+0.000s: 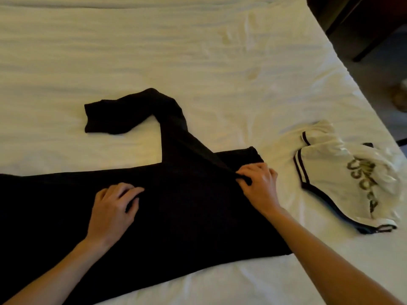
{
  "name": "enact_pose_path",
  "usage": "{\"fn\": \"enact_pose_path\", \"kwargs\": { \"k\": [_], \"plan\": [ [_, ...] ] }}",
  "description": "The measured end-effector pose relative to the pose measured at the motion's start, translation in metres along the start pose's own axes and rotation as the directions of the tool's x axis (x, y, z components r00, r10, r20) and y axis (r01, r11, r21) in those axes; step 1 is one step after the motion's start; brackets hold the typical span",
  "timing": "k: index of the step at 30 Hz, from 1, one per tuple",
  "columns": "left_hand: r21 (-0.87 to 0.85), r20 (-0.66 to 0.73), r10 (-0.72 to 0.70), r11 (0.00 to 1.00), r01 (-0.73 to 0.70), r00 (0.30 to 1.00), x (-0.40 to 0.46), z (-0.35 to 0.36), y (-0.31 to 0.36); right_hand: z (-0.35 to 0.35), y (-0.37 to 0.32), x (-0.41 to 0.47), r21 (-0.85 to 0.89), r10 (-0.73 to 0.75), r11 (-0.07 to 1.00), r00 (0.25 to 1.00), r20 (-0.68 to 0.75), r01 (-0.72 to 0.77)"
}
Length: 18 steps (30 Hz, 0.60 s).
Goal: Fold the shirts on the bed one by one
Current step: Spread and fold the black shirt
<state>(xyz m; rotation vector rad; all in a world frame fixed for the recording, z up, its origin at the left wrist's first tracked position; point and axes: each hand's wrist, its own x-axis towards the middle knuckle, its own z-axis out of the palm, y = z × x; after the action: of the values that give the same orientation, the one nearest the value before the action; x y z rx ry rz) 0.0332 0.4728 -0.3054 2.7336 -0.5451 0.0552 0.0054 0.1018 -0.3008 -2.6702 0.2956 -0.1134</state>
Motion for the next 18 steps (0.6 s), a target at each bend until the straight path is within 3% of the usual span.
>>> {"fn": "enact_pose_path", "kwargs": {
  "k": [2, 7, 10, 12, 14, 16, 18],
  "plan": [
    [0.022, 0.068, -0.019, 1.0, 0.018, 0.997, -0.007, 0.007, 0.0, 0.008, 0.006, -0.02, -0.062, 0.01, 0.998, 0.999, 0.044, -0.007],
    [-0.019, 0.126, -0.045, 0.999, 0.048, 0.991, 0.006, 0.006, -0.008, 0.018, -0.03, -0.045, -0.135, 0.174, 0.974, 0.983, -0.053, -0.18],
    [0.053, 0.171, -0.058, 0.997, 0.05, 0.984, 0.013, -0.004, -0.018, 0.034, -0.079, -0.055, -0.022, -0.034, 0.999, 0.997, -0.07, 0.032],
    [0.129, 0.192, -0.074, 0.99, 0.049, 0.979, 0.013, -0.011, -0.029, 0.053, -0.119, -0.052, 0.084, -0.218, 0.973, 0.976, 0.021, 0.215],
    [0.192, 0.204, -0.086, 0.98, 0.047, 0.975, 0.012, -0.019, -0.044, 0.076, -0.157, -0.044, 0.119, -0.34, 0.939, 0.918, 0.204, 0.322],
    [0.277, 0.207, -0.139, 0.958, 0.079, 0.968, 0.009, -0.026, -0.064, 0.1, -0.184, -0.037, 0.048, -0.361, 0.925, 0.832, 0.422, 0.377],
    [0.386, 0.202, -0.261, 0.907, 0.169, 0.944, 0.005, -0.036, -0.088, 0.12, -0.197, -0.034, -0.08, -0.294, 0.915, 0.789, 0.54, 0.395]
  ]
}}
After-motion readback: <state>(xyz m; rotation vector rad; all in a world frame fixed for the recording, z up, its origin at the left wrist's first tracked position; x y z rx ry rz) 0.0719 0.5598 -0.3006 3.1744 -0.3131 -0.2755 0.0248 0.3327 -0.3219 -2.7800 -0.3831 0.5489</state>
